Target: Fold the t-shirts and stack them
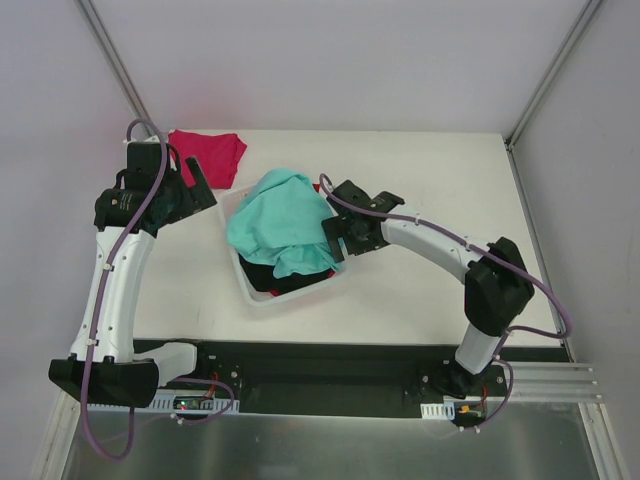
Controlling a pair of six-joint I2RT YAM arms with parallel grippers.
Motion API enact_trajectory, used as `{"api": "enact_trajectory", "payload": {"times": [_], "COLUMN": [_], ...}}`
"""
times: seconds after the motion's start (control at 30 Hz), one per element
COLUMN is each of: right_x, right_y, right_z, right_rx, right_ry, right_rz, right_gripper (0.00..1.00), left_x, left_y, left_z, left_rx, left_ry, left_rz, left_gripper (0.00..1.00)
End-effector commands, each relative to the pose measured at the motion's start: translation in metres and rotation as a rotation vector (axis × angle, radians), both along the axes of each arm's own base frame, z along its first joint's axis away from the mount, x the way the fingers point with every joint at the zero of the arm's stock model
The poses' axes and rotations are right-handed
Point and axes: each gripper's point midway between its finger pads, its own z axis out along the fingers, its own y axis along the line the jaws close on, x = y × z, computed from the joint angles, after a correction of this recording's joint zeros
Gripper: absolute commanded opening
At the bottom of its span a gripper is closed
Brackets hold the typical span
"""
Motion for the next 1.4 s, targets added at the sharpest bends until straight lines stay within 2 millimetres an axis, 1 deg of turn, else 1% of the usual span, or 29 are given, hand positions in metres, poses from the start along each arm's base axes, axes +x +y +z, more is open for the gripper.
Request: {"api": "enact_trajectory", "payload": {"times": [0.0, 0.07, 0.17, 0.2, 0.27, 0.3, 0.4, 0.6, 0.63, 0.7, 0.73, 0.8, 0.83, 0.9, 0.93, 1.0, 1.03, 1.07, 1.1, 1.13, 1.17, 1.2, 1.23, 1.27, 1.3, 1.33, 1.37], "right_x": [-0.011, -0.012, -0.010, -0.008, -0.004, -0.003, 0.001, 0.004, 0.006, 0.008, 0.008, 0.009, 0.011, 0.011, 0.012, 0.012, 0.014, 0.014, 0.015, 0.016, 0.017, 0.018, 0.020, 0.017, 0.020, 0.020, 0.016], "right_y": [-0.018, -0.021, -0.033, -0.043, -0.052, -0.061, -0.077, -0.110, -0.118, -0.128, -0.139, -0.150, -0.160, -0.172, -0.181, -0.191, -0.197, -0.200, -0.203, -0.208, -0.210, -0.212, -0.212, -0.211, -0.207, -0.204, -0.203], "right_z": [-0.010, -0.010, -0.006, -0.003, 0.003, 0.006, 0.011, 0.007, 0.006, 0.007, 0.005, 0.008, 0.008, 0.011, 0.013, 0.016, 0.021, 0.025, 0.029, 0.033, 0.039, 0.042, 0.047, 0.053, 0.063, 0.069, 0.082], "right_rx": [-0.093, -0.116, -0.174, -0.224, -0.268, -0.312, -0.362, -0.393, -0.395, -0.390, -0.400, -0.392, -0.397, -0.395, -0.395, -0.400, -0.391, -0.390, -0.393, -0.393, -0.392, -0.392, -0.380, -0.369, -0.331, -0.306, -0.275], "right_ry": [0.032, 0.026, -0.001, -0.019, -0.047, -0.065, -0.080, -0.059, -0.051, -0.049, -0.036, -0.037, -0.031, -0.029, -0.024, -0.026, -0.035, -0.042, -0.054, -0.065, -0.075, -0.083, -0.090, -0.094, -0.110, -0.120, -0.142], "right_rz": [-0.035, -0.038, -0.064, -0.079, -0.103, -0.113, -0.151, -0.230, -0.256, -0.285, -0.308, -0.336, -0.365, -0.397, -0.429, -0.456, -0.480, -0.492, -0.505, -0.529, -0.541, -0.551, -0.556, -0.561, -0.567, -0.568, -0.569], "right_gripper": [0.96, 0.96, 0.96, 0.96, 0.96, 0.96, 0.96, 0.96, 0.96, 0.96, 0.96, 0.96, 0.96, 0.96, 0.96, 0.96, 0.96, 0.96, 0.96, 0.96, 0.96, 0.96, 0.96, 0.96, 0.96, 0.96, 0.96], "left_x": [-0.007, -0.006, -0.006, -0.006, -0.005, -0.005, -0.005, -0.006, -0.007, -0.008, -0.009, -0.010, -0.010, -0.011, -0.011, -0.011, -0.011, -0.012, -0.013, -0.015, -0.014, -0.016, -0.018, -0.020, -0.023, -0.023, -0.028], "left_y": [0.001, 0.001, 0.000, 0.000, 0.000, -0.001, -0.001, -0.001, -0.001, 0.000, 0.000, -0.001, -0.001, -0.003, -0.004, -0.011, -0.013, -0.016, -0.023, -0.026, -0.032, -0.037, -0.039, -0.045, -0.048, -0.046, -0.055], "left_z": [0.003, 0.003, 0.004, 0.003, 0.004, 0.004, 0.002, 0.002, 0.003, 0.000, -0.001, -0.006, -0.006, -0.008, -0.008, -0.012, -0.013, -0.021, -0.024, -0.025, -0.034, -0.037, -0.038, -0.045, -0.048, -0.050, -0.060], "left_rx": [0.003, 0.003, 0.002, 0.001, -0.002, -0.003, -0.002, 0.001, 0.001, 0.001, 0.001, 0.000, -0.002, -0.014, -0.020, -0.051, -0.065, -0.084, -0.118, -0.136, -0.162, -0.180, -0.176, -0.165, -0.153, -0.123, -0.119], "left_ry": [-0.006, -0.005, -0.007, -0.005, -0.008, -0.007, -0.001, -0.002, -0.006, 0.001, 0.003, 0.015, 0.017, 0.020, 0.021, 0.028, 0.027, 0.044, 0.046, 0.039, 0.042, 0.038, 0.025, 0.029, 0.032, 0.027, 0.051], "left_rz": [-0.008, -0.010, -0.011, -0.012, -0.012, -0.014, -0.016, -0.019, -0.021, -0.019, -0.019, -0.020, -0.020, -0.025, -0.027, -0.039, -0.042, -0.043, -0.064, -0.071, -0.082, -0.097, -0.097, -0.116, -0.122, -0.105, -0.128], "left_gripper": [0.99, 0.99, 0.99, 0.99, 0.99, 0.99, 0.99, 0.99, 0.99, 0.99, 0.99, 0.99, 0.99, 0.99, 0.99, 0.99, 0.99, 0.99, 0.99, 0.99, 0.99, 0.99, 0.99, 0.99, 0.99, 0.99, 0.99]}}
